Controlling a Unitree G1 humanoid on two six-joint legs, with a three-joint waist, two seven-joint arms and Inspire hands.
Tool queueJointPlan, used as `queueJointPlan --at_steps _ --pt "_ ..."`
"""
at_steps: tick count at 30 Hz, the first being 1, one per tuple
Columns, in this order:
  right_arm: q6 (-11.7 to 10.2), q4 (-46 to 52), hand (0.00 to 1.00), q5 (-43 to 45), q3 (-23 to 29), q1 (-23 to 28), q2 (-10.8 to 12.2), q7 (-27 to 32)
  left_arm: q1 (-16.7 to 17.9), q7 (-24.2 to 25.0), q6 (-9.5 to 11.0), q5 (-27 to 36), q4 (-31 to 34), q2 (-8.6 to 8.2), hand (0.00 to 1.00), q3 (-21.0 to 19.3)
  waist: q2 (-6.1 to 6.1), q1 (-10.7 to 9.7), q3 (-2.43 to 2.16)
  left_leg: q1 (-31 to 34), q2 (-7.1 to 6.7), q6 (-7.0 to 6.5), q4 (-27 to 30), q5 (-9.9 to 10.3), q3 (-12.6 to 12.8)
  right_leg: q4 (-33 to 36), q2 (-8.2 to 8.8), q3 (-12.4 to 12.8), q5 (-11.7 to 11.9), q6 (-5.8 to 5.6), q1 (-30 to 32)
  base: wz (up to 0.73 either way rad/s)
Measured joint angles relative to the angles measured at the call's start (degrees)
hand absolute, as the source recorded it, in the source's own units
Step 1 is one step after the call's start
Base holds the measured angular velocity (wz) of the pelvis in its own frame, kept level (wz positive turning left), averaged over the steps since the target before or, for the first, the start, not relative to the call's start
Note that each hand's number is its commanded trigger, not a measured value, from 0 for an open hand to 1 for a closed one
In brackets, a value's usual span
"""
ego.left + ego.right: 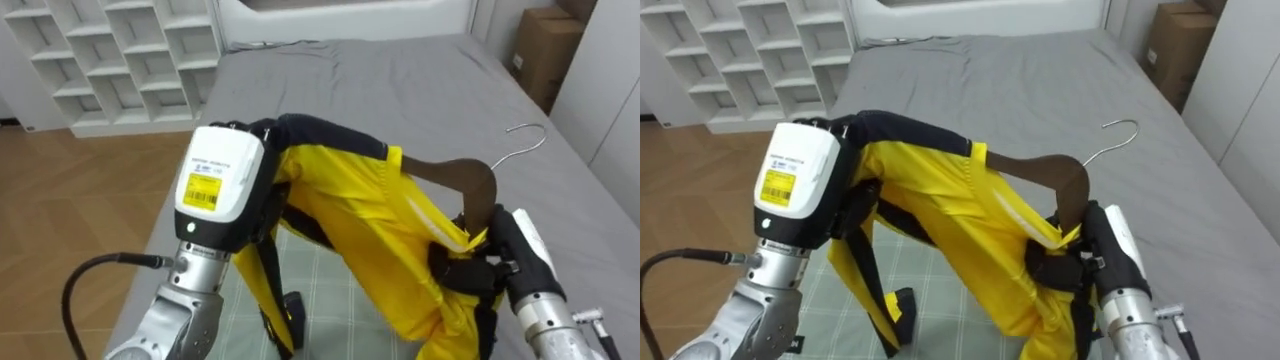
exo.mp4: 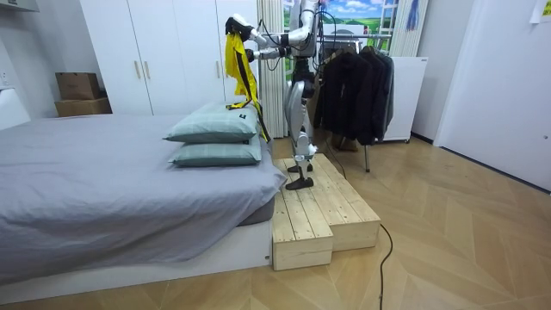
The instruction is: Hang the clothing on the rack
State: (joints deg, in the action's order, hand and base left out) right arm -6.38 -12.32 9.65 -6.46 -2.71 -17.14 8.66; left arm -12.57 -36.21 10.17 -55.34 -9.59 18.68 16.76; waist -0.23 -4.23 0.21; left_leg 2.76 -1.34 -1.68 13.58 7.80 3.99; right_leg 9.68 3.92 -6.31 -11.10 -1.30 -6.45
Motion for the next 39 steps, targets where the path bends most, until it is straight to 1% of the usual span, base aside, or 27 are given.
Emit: queueJointPlan --at_steps 1,6,7,8,9,10,11,12,13,16,18,20,23,31,35,38,39 --pt "0.0 0.0 1.00 1.0 0.4 0.0 -0.1 -0.1 0.0 0.6 0.1 0.5 -0.1 0.04 1.00 0.0 -0.25 -0.1 0.00 0.0 0.03 0.00 0.0 0.0 0.0 0.0 -0.02 0.0 0.0 0.01 0.0 0.00" --pt "0.1 2.7 1.00 6.6 2.3 0.5 -0.3 0.0 0.3 2.0 0.2 1.5 -0.1 0.02 1.00 -0.9 -0.32 -0.1 0.02 0.5 0.01 -0.06 -0.1 0.0 0.1 0.2 -0.01 0.1 0.0 0.00 0.8 0.00" --pt "0.1 3.7 1.00 7.5 2.3 0.5 -1.1 0.0 0.8 2.2 0.2 2.7 -0.1 0.01 0.71 -0.9 -0.34 -0.1 0.02 0.5 -0.02 -0.07 -0.1 -0.1 0.1 0.1 0.01 0.1 0.0 0.00 0.9 0.00" --pt "0.1 4.7 1.00 8.5 2.4 0.5 -2.1 0.0 1.3 2.9 0.3 4.2 -0.1 0.02 0.63 -0.9 -0.50 -0.1 0.04 0.5 -0.04 -0.07 -0.2 -0.1 0.1 0.0 0.02 0.0 0.0 -0.02 0.9 0.00" --pt "0.1 5.1 1.00 9.0 2.6 0.5 -2.5 0.0 1.5 3.4 0.3 4.7 -0.1 0.04 0.58 -0.9 -0.65 -0.1 0.05 0.5 -0.05 -0.07 -0.2 -0.1 0.1 0.0 0.02 0.0 0.0 -0.03 0.9 0.00" --pt "0.1 5.8 1.00 10.1 3.0 0.5 -3.0 0.1 1.7 4.3 0.3 5.4 -0.1 0.03 0.56 -0.9 -1.01 -0.1 0.10 0.5 -0.06 -0.06 -0.3 -0.1 0.0 -0.1 0.02 -0.1 0.0 -0.04 0.7 0.04" --pt "0.1 6.4 1.00 11.1 3.3 0.5 -3.0 0.1 1.9 5.0 0.3 6.0 -0.1 0.03 0.51 -1.0 -1.43 -0.1 0.20 0.5 -0.08 -0.06 -0.4 -0.2 0.0 -0.1 0.02 -0.1 0.0 -0.05 0.7 0.03" --pt "0.1 6.5 1.00 11.4 3.4 0.5 -3.0 0.1 2.0 5.4 0.3 6.0 -0.1 0.04 0.25 -1.1 -1.64 -0.1 0.17 0.5 -0.09 -0.06 -0.5 -0.2 0.0 -0.2 0.02 -0.1 0.0 -0.06 0.7 0.00" --pt "0.1 6.5 1.00 12.5 3.4 0.5 -3.0 0.1 2.3 5.8 0.2 6.0 -0.1 0.04 0.00 -1.3 -2.14 -0.2 0.14 0.4 -0.10 -0.06 -0.6 -0.2 0.0 -0.2 0.02 -0.1 0.0 -0.06 0.6 0.00" --pt "0.1 6.5 1.00 14.9 3.6 0.5 -3.0 -0.1 3.3 7.3 0.2 5.8 -0.5 0.03 0.00 -1.9 -3.17 -0.2 0.11 0.2 -0.14 -0.07 -0.6 -0.2 0.1 -0.1 0.05 0.2 0.0 -0.06 0.5 -0.01" --pt "0.1 6.6 1.00 16.4 3.7 0.5 -3.0 -0.5 3.9 8.5 0.1 5.8 -1.4 0.03 0.00 -2.1 -3.51 -0.2 0.14 -0.1 -0.13 -0.07 -0.8 -0.2 0.1 -0.1 0.06 0.3 0.0 -0.06 0.3 -0.02" --pt "0.1 6.8 1.00 18.6 4.2 0.5 -3.0 -1.6 4.5 10.3 -0.3 5.8 -1.7 0.03 0.00 -2.3 -3.59 -0.2 0.17 -0.3 -0.15 -0.07 -1.0 -0.2 0.2 -0.1 0.09 0.5 0.0 -0.06 0.2 0.00" --pt "0.1 7.4 1.00 20.6 4.5 0.5 -3.0 -2.7 5.7 12.1 -0.3 5.9 -1.7 -0.02 0.00 -3.0 -3.59 -0.3 0.17 -0.4 -0.15 -0.06 -1.3 -0.2 0.2 -0.2 0.09 0.2 0.0 -0.06 0.3 0.00" --pt "0.1 9.4 1.00 23.7 5.4 0.5 -3.2 -5.8 8.1 15.1 -0.2 6.4 -2.1 -0.31 0.00 -3.2 -3.66 -0.3 0.21 -0.4 -0.12 -0.06 -1.5 -0.2 0.7 0.0 0.19 0.2 0.0 -0.07 0.5 -0.02" --pt "0.0 12.4 1.00 24.7 5.4 1.5 -3.9 -6.6 8.5 17.1 -0.2 6.4 -3.1 -0.34 0.00 -3.6 -4.02 -0.1 0.38 -0.5 -0.12 -0.06 -1.9 -0.2 0.8 -0.1 0.19 0.2 0.0 -0.07 0.6 0.00" --pt "-0.1 13.4 1.00 25.1 5.4 2.3 -4.2 -7.1 9.0 18.3 -0.2 6.5 -3.6 -0.41 0.00 -3.6 -4.38 -0.2 0.38 -0.7 -0.12 -0.06 -1.9 -0.2 0.7 -0.1 0.19 0.2 0.0 -0.07 0.4 0.00" --pt "-0.1 13.7 1.00 25.8 5.4 2.3 -4.2 -7.7 9.8 18.5 -0.2 7.7 -3.8 -0.52 0.00 -3.6 -4.49 -0.2 0.39 -1.1 -0.14 -0.06 -2.0 -0.2 0.7 -0.1 0.19 0.4 0.0 -0.07 0.2 -0.03"
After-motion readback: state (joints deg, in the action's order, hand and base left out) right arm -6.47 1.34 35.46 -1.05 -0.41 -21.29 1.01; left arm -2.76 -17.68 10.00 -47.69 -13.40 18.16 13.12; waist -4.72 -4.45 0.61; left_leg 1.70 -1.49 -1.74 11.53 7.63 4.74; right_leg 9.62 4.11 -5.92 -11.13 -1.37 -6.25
